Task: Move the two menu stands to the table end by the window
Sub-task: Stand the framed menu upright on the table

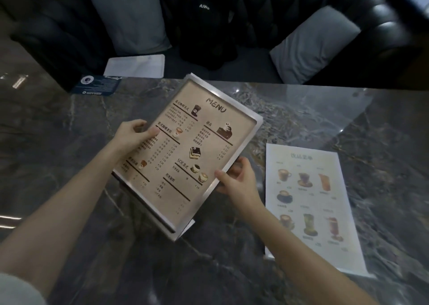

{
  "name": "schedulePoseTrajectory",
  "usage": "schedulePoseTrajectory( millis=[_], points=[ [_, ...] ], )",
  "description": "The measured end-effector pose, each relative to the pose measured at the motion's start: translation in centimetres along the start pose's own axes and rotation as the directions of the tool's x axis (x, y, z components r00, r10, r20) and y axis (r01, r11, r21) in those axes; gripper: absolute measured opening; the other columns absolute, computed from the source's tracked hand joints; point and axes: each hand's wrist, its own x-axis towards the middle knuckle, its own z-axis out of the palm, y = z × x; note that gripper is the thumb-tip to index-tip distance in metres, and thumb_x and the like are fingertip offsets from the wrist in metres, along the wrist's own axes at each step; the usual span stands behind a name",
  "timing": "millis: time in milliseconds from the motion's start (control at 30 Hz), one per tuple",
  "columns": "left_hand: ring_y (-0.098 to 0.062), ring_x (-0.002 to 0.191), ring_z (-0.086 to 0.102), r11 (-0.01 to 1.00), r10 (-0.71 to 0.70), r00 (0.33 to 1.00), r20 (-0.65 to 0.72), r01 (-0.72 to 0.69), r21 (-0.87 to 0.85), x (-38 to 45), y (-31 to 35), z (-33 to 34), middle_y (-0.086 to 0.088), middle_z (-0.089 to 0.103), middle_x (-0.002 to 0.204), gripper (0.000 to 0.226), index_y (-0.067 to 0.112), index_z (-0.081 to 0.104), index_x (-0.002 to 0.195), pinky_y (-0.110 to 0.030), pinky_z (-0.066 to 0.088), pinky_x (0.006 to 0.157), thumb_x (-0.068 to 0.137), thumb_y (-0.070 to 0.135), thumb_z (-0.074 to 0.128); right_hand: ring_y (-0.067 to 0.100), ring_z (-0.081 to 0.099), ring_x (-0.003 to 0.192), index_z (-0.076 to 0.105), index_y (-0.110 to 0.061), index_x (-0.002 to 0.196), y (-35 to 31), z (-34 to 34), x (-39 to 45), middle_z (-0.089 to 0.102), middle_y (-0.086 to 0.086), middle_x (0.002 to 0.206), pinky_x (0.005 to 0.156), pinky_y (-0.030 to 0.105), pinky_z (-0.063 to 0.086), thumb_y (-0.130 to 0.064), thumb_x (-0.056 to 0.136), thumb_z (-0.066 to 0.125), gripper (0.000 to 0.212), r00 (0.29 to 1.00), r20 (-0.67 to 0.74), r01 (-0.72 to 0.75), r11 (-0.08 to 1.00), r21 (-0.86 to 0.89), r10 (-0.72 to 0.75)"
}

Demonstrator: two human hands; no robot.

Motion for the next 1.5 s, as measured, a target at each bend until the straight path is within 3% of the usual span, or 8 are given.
schedulePoseTrajectory(
  millis=[133,333,567,767,967,1267,1367,1500],
  points=[
    [-0.022,0.093,0.064,0.987,0.021,0.999,0.024,-0.017,-0.161,-1.2,0.8,0.0,-0.005,0.067,0.106,0.046,0.013,0.062,0.106,-0.039,0.054,0.08,0.073,0.044,0.069,0.019,0.068,0.097,0.047,-0.026,0.095,-2.4,-1.2,0.1,0.066,0.005,0.108,0.071,0.038,0.061,-0.001,0.081,0.062,0.032,0.99,0.034,0.139,0.985,-0.097,-0.136],
    [-0.011,0.074,0.063,0.964,0.154,0.988,0.016,-0.146,-0.221,-2.5,1.8,1.8,0.001,0.064,0.083,0.008,0.016,0.057,0.083,-0.011,0.049,0.047,0.085,0.023,0.06,0.018,0.066,0.097,0.045,-0.021,0.103,-4.9,-3.1,-0.3,0.066,0.0,0.103,0.082,0.04,0.057,0.002,0.082,0.061,0.035,0.957,0.042,0.283,0.899,-0.336,-0.285],
    [0.001,0.076,0.067,0.92,0.218,0.976,0.027,-0.196,-0.341,-3.2,0.5,3.2,0.009,0.071,0.084,0.011,0.017,0.061,0.096,-0.012,0.053,0.059,0.085,0.016,0.06,-0.008,0.06,0.08,0.047,-0.012,0.118,-4.5,-4.5,-1.2,0.064,-0.009,0.094,0.067,0.0,0.047,0.001,0.081,0.062,0.041,0.918,0.015,0.352,0.799,-0.488,-0.395],
    [-0.007,0.086,0.063,0.917,0.214,0.977,0.023,-0.193,-0.35,-3.3,-0.9,4.0,0.004,0.066,0.094,0.016,0.014,0.06,0.101,-0.018,0.056,0.07,0.085,0.015,0.06,-0.01,0.062,0.082,0.049,-0.013,0.115,-2.6,-4.5,-1.6,0.066,-0.005,0.102,0.071,0.003,0.049,0.001,0.081,0.062,0.039,0.925,-0.016,0.322,0.805,-0.498,-0.379],
    [-0.013,0.093,0.064,0.928,0.194,0.979,0.069,-0.16,-0.337,-2.9,-1.4,3.2,0.002,0.067,0.099,0.01,0.023,0.061,0.093,-0.032,0.052,0.081,0.084,0.019,0.061,0.009,0.066,0.097,0.047,-0.019,0.113,-1.3,-4.0,-1.7,0.069,0.002,0.111,0.084,0.032,0.055,-0.002,0.082,0.062,0.038,0.935,-0.019,0.306,0.83,-0.466,-0.355],
    [-0.005,0.091,0.062,0.917,0.171,0.985,-0.002,-0.16,-0.366,-3.4,-2.4,3.6,0.009,0.065,0.096,0.012,0.028,0.061,0.09,-0.024,0.05,0.08,0.084,0.018,0.061,-0.008,0.061,0.083,0.045,-0.021,0.108,-0.8,-3.3,-2.2,0.059,-0.025,0.092,0.07,0.01,0.051,-0.004,0.085,0.059,0.032,0.925,0.041,0.341,0.775,-0.532,-0.379],
    [-0.008,0.091,0.062,0.914,0.166,0.986,-0.021,-0.162,-0.371,-3.5,-2.5,3.8,0.008,0.065,0.095,0.011,0.023,0.061,0.093,-0.025,0.05,0.082,0.084,0.016,0.061,-0.016,0.057,0.08,0.043,-0.024,0.105,-1.1,-3.1,-2.3,0.057,-0.024,0.09,0.065,0.003,0.047,-0.004,0.085,0.058,0.032,0.923,0.054,0.347,0.761,-0.548,-0.382],
    [-0.008,0.09,0.061,0.924,0.169,0.985,-0.031,-0.17,-0.343,-3.9,-2.3,4.0,0.008,0.064,0.094,0.028,0.006,0.058,0.111,-0.019,0.051,0.075,0.084,0.013,0.06,-0.001,0.059,0.08,0.048,-0.021,0.098,-1.3,-2.8,-2.0,0.06,-0.011,0.091,0.065,0.008,0.049,-0.008,0.085,0.058,0.021,0.911,0.039,0.356,0.734,-0.578,-0.411]
  ],
)
